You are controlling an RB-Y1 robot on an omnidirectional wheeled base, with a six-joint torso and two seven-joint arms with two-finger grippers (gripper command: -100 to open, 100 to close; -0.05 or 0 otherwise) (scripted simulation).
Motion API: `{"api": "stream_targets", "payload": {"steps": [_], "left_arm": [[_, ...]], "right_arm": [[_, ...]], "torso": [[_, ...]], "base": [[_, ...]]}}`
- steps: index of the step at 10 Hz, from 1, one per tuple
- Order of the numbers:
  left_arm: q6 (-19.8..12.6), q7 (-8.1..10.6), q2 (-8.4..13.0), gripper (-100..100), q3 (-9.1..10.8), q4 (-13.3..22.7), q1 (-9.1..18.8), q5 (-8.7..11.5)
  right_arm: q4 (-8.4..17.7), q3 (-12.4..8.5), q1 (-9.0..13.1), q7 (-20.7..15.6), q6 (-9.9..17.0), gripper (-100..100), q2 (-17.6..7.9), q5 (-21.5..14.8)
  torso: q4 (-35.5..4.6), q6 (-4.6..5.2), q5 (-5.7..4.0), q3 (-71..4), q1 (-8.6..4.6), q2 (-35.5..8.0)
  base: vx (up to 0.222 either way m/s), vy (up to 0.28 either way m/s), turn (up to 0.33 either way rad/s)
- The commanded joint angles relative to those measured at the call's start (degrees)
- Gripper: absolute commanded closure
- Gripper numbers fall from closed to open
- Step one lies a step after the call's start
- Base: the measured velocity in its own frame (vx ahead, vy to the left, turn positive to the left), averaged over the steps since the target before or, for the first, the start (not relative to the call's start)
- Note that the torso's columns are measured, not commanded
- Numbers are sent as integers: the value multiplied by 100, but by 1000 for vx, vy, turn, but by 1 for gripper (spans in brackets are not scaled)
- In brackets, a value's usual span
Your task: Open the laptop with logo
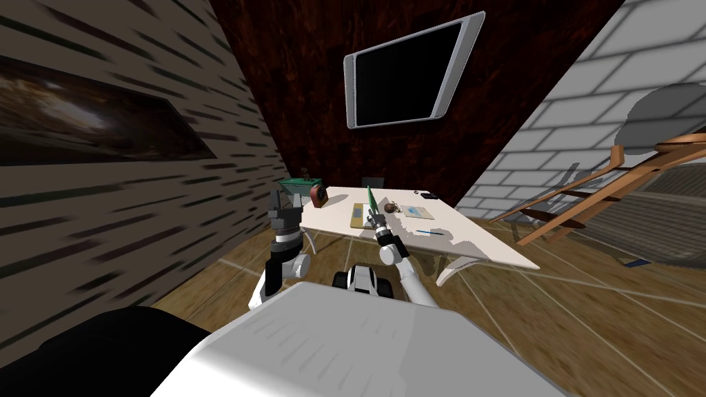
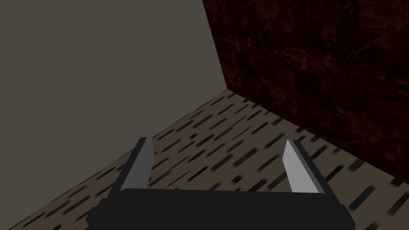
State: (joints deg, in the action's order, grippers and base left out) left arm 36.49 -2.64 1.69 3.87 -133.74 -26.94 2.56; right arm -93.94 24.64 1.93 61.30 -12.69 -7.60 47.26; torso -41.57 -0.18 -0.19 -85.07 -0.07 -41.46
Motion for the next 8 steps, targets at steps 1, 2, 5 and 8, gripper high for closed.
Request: {"api": "stream_targets", "payload": {"steps": [1, 2, 5, 8], "left_arm": [[0, 0, 0, 0, 0, 0, 0, 0], [0, 0, 0, 0, 0, 0, 0, 0], [0, 0, 0, 0, 0, 0, 0, 0], [0, 0, 0, 0, 0, 0, 0, 0]], "right_arm": [[-19, -66, -23, -122, 147, 100, 66, -52], [211, -113, 35, -381, 264, 100, 80, -239], [333, -132, 61, -484, 304, 100, 86, -323], [578, -170, 115, -690, 383, 100, 99, -491]], "torso": [[-9, 2, -2, 0, -8, -3], [-26, 7, -2, 4, -16, -12], [-10, 15, 9, 4, -2, -3], [-7, 18, -3, -8, -24, 13]], "base": [[-16, 14, -8], [-22, 31, 28], [-6, 31, 19], [-5, 23, 17]]}}
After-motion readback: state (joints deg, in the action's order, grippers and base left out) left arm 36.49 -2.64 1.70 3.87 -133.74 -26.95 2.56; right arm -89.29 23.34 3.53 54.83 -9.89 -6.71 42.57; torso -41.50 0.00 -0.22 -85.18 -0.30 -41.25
